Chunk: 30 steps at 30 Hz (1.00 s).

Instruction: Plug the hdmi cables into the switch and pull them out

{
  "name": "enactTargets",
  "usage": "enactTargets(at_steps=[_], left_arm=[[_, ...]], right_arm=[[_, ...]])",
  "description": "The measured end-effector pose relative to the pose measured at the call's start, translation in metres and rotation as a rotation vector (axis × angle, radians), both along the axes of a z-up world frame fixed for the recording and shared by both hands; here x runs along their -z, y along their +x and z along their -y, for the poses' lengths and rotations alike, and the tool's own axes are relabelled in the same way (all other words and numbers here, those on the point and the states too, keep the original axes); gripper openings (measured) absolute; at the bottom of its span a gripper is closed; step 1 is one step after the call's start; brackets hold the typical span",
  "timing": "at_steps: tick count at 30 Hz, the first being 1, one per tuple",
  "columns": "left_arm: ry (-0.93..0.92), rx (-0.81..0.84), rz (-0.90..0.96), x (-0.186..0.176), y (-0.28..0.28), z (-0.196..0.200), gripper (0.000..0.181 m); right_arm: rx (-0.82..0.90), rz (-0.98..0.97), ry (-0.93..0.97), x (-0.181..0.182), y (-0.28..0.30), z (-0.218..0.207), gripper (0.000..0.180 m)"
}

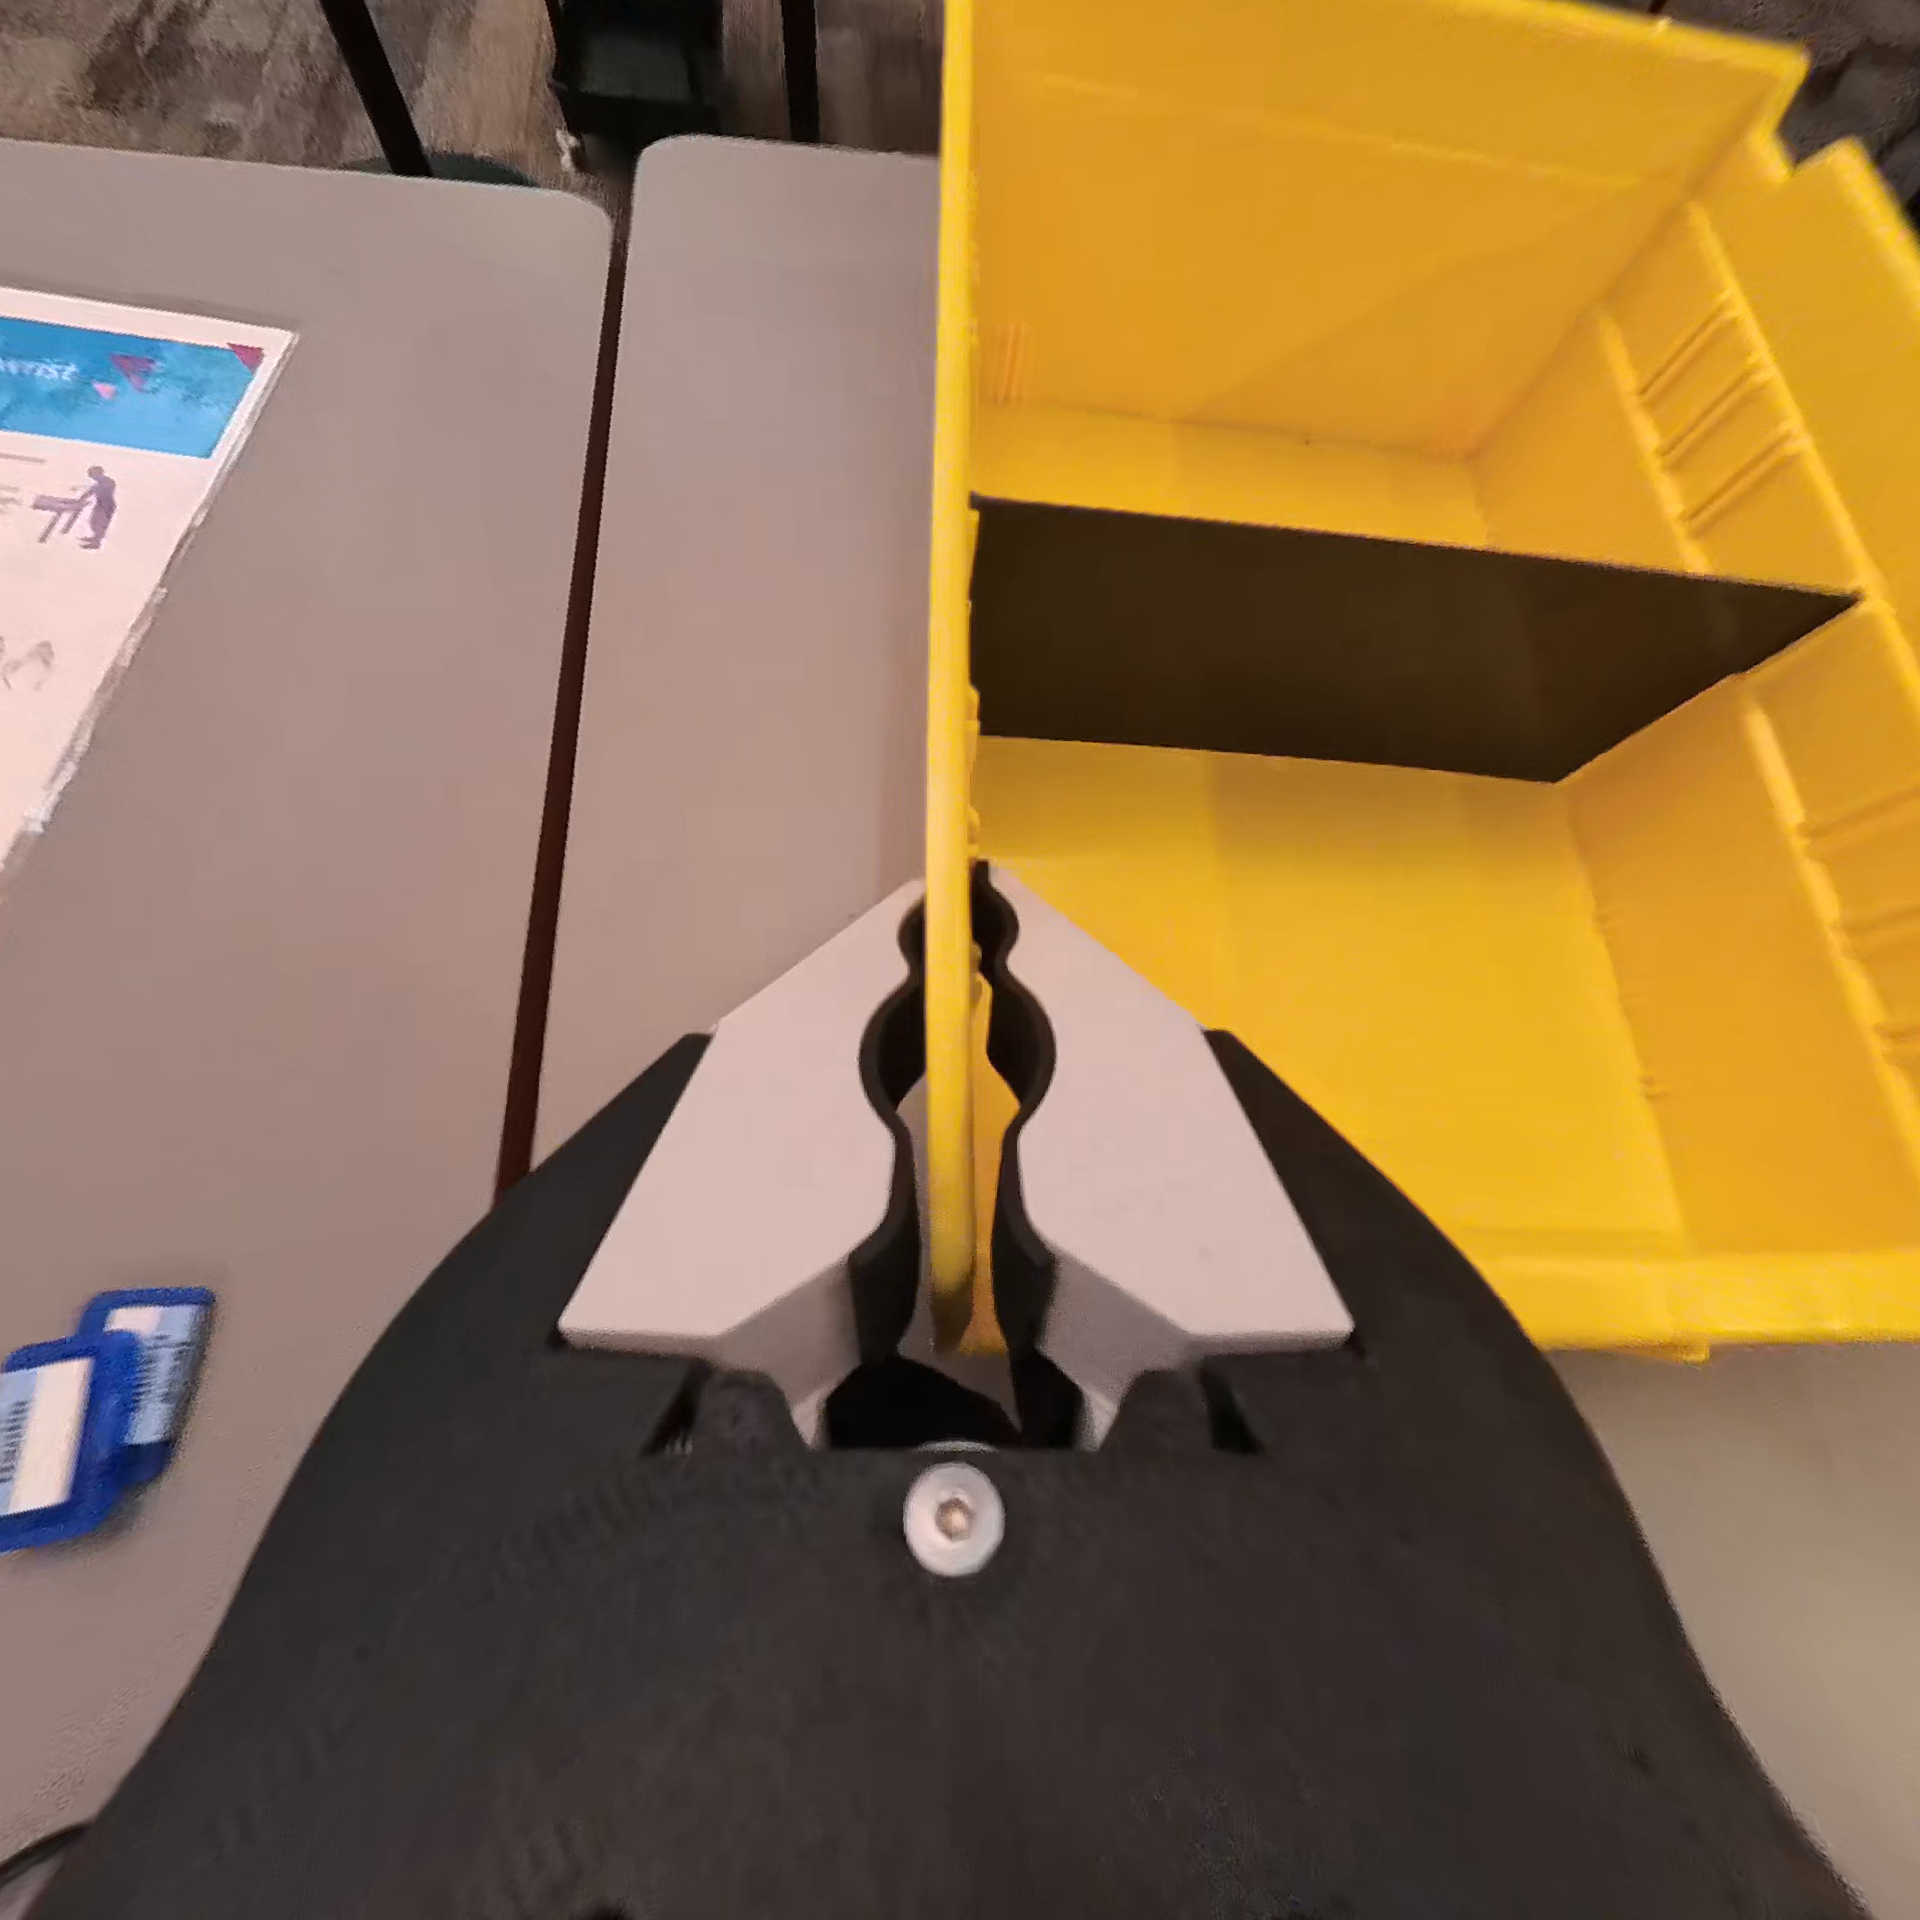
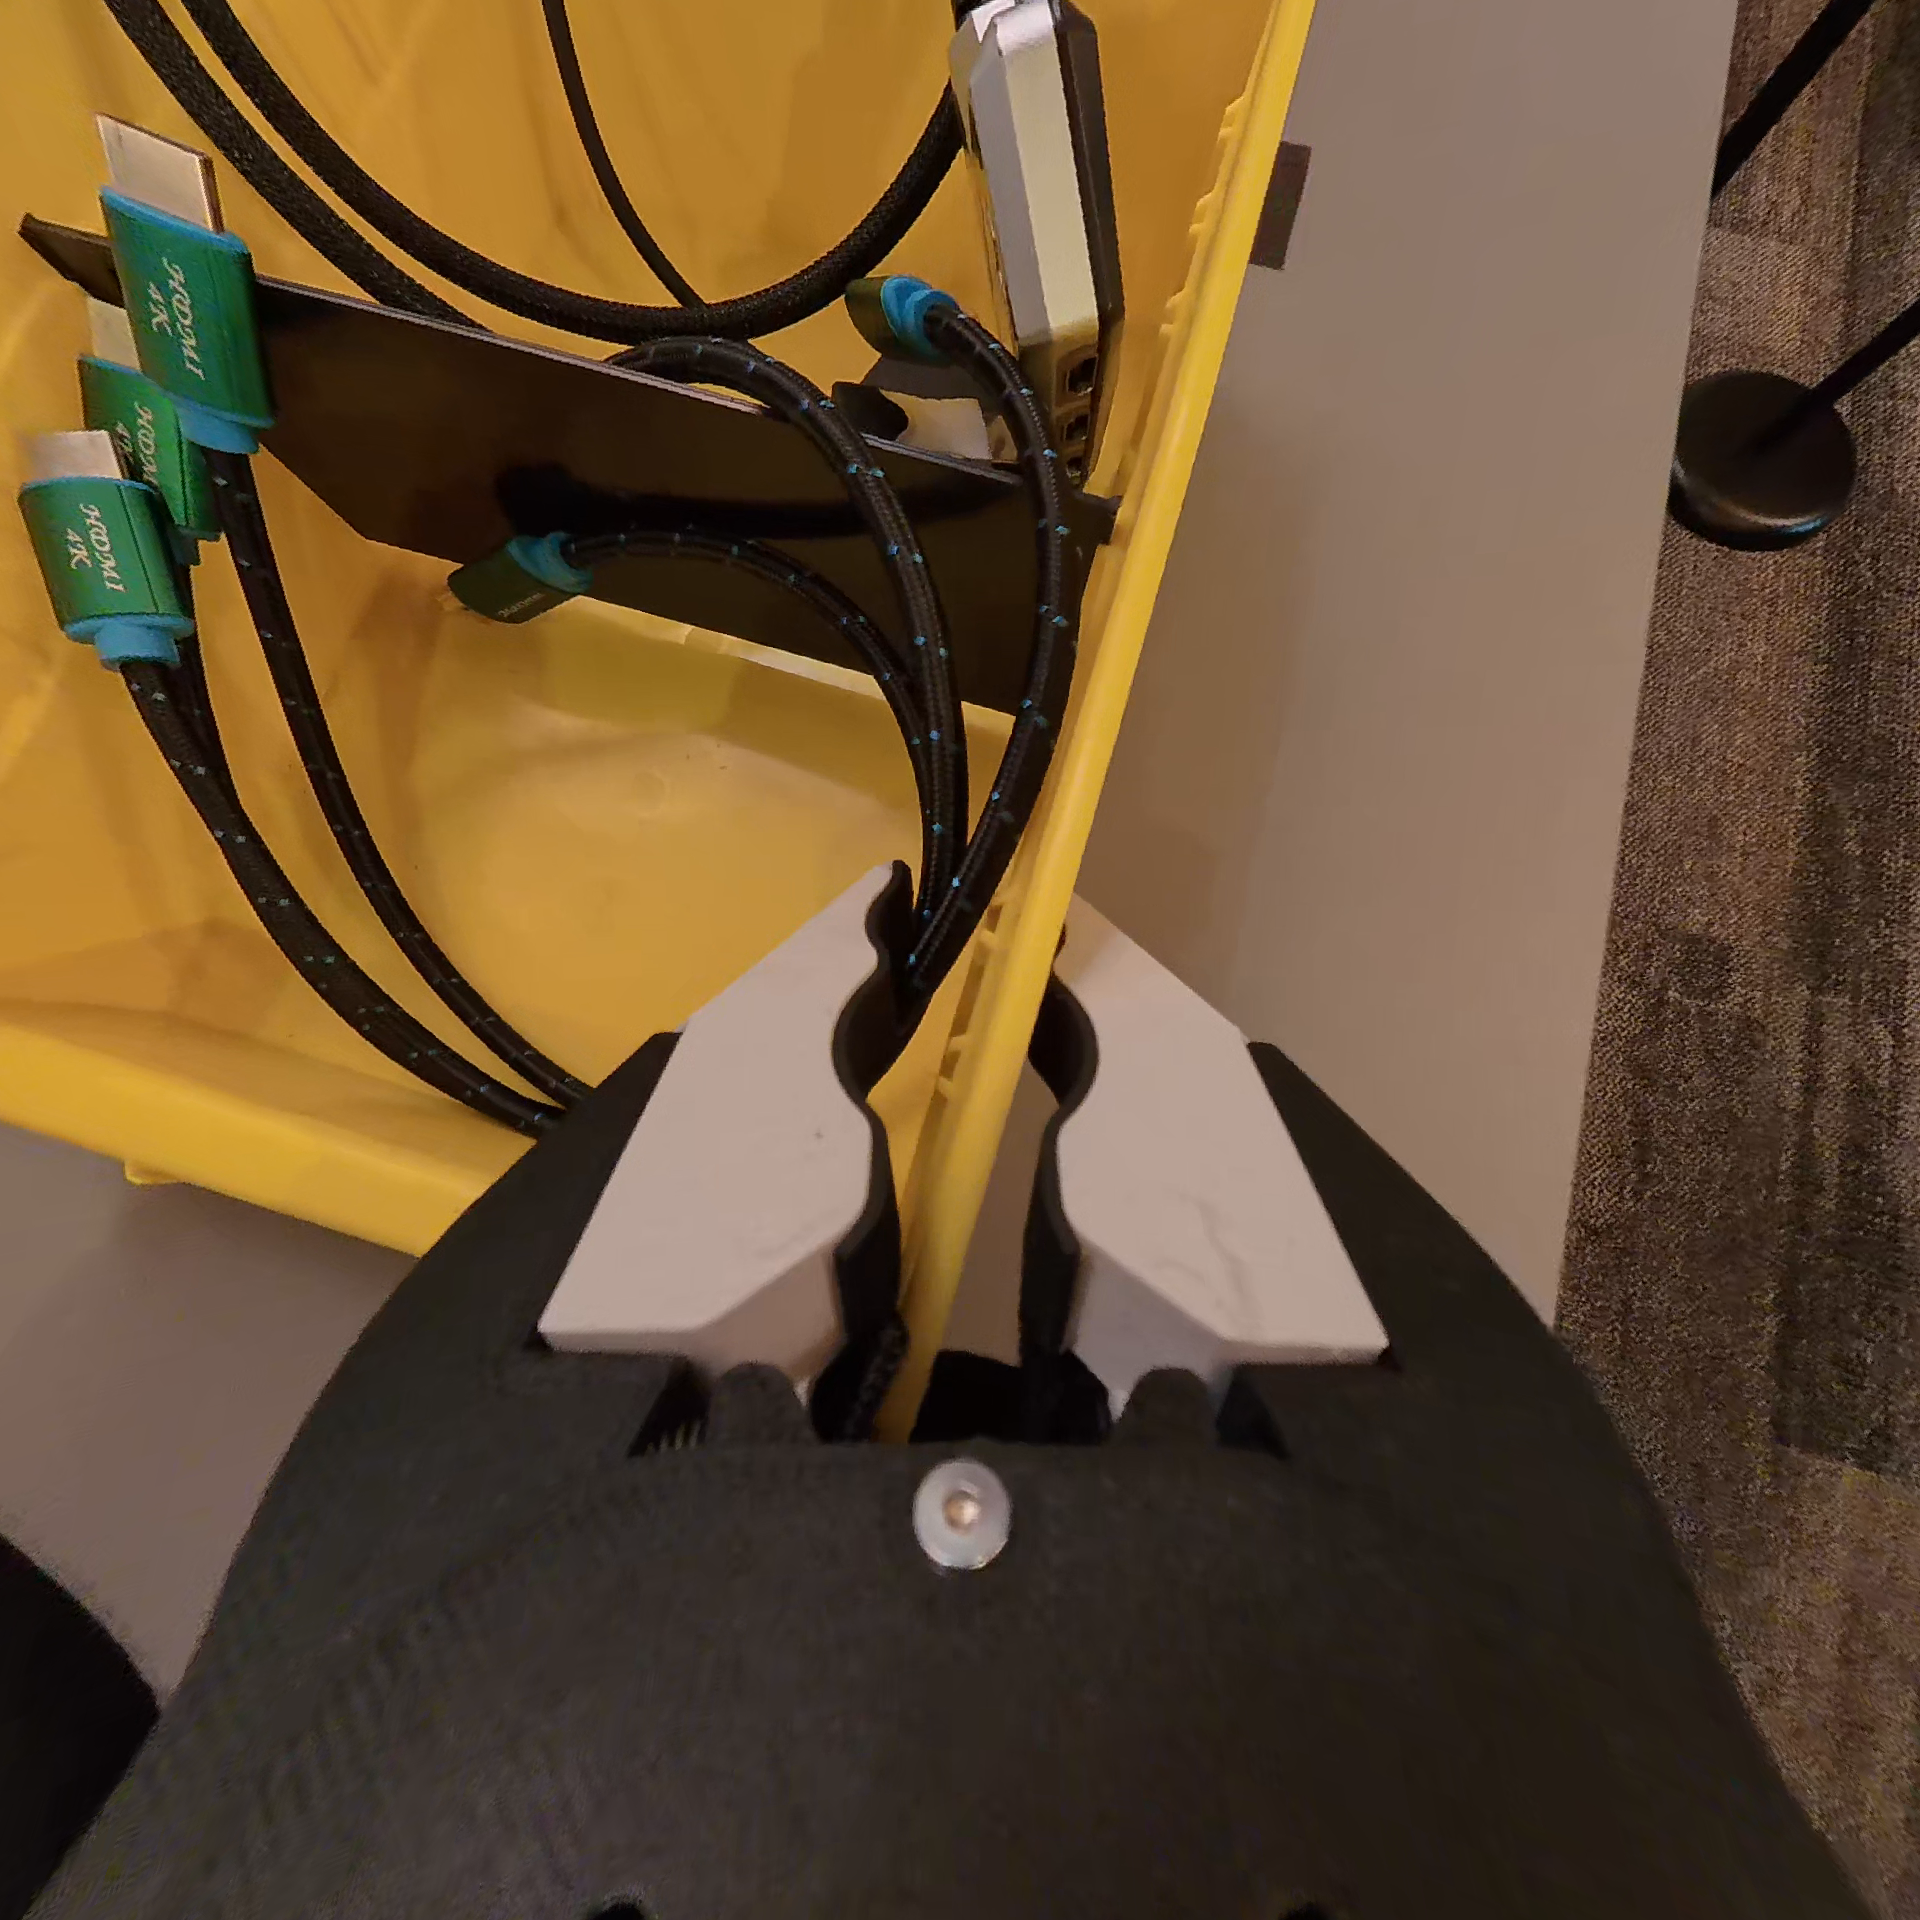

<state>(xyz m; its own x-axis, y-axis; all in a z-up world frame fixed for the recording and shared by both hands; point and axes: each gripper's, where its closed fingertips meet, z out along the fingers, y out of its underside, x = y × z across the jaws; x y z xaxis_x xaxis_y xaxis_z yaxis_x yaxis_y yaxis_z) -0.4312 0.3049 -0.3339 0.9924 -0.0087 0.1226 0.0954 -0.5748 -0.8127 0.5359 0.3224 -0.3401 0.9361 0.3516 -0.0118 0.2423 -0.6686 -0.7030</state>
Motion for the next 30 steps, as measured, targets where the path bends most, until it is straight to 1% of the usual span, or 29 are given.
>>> enactTargets(at_steps=[5, 10, 17, 26, 30], left_arm=[[0.077, -0.013, 0.042, -0.011, 0.010, 0.002, 0.003], [0.184, -0.010, 0.077, -0.038, 0.020, 0.007, 0.004], [0.225, 0.023, 0.109, -0.056, 0.036, 0.023, 0.005], [0.353, 0.012, 0.188, -0.103, 0.050, 0.051, 0.004], [0.395, 0.004, 0.198, -0.122, 0.052, 0.059, 0.004]], right_arm=[[-0.002, -0.021, 0.000, 0.000, -0.015, 0.012, 0.018], [-0.029, -0.003, 0.004, 0.000, -0.037, 0.026, 0.018], [-0.083, -0.023, -0.008, 0.000, -0.074, 0.038, 0.018], [-0.154, -0.052, -0.036, 0.001, -0.133, 0.058, 0.021], [-0.202, -0.076, -0.062, 0.004, -0.167, 0.069, 0.029]])
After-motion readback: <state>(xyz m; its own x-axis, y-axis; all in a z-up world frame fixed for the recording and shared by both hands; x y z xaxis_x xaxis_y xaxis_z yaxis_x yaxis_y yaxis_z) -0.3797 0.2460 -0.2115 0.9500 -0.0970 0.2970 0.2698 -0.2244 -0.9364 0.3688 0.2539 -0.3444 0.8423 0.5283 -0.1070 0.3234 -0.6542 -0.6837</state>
